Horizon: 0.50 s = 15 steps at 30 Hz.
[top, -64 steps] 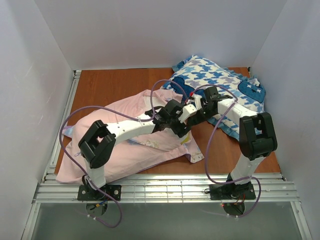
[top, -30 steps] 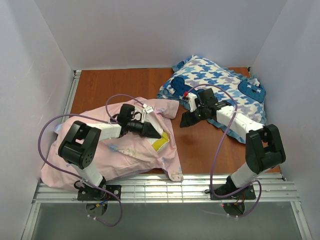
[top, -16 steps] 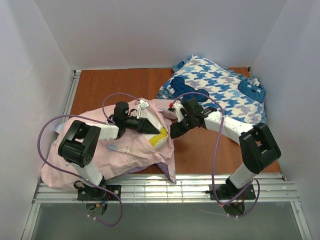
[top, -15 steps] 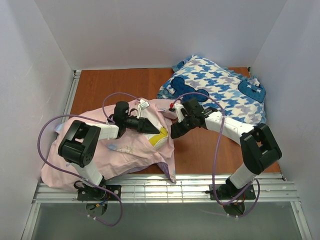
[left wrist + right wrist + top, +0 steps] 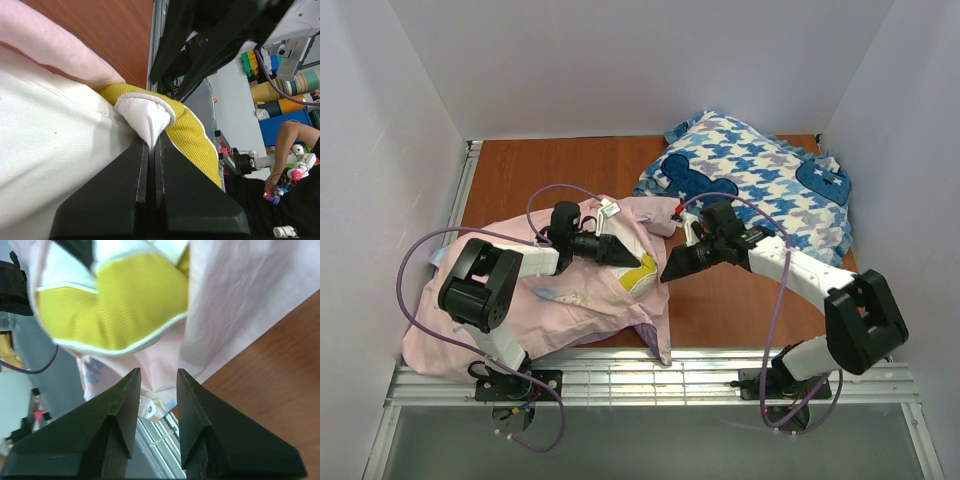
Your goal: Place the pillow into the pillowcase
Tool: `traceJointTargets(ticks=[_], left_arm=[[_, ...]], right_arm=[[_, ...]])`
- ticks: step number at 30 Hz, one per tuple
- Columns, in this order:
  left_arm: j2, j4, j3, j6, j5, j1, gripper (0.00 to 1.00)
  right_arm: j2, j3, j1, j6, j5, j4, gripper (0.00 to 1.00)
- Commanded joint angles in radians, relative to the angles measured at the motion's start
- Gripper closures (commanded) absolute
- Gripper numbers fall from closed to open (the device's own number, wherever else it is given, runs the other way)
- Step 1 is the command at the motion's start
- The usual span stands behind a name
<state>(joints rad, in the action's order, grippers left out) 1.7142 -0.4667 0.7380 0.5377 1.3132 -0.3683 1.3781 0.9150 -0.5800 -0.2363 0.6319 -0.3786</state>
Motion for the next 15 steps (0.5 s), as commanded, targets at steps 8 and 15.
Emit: traceJointTargets(ticks=[8,15], left_arm=[[0.001,-0.098,0.011,0.053,0.003,0.0,1.0],[-0.001,-0.124,-0.003,0.068,0.009,-0.001,1.0]], right_arm=[[0.196,-0.018,-0.052,-0.247,0.138,0.219,0.62],[0.208,-0.048,-0.067,-0.391,0.124,0.32,0.43]])
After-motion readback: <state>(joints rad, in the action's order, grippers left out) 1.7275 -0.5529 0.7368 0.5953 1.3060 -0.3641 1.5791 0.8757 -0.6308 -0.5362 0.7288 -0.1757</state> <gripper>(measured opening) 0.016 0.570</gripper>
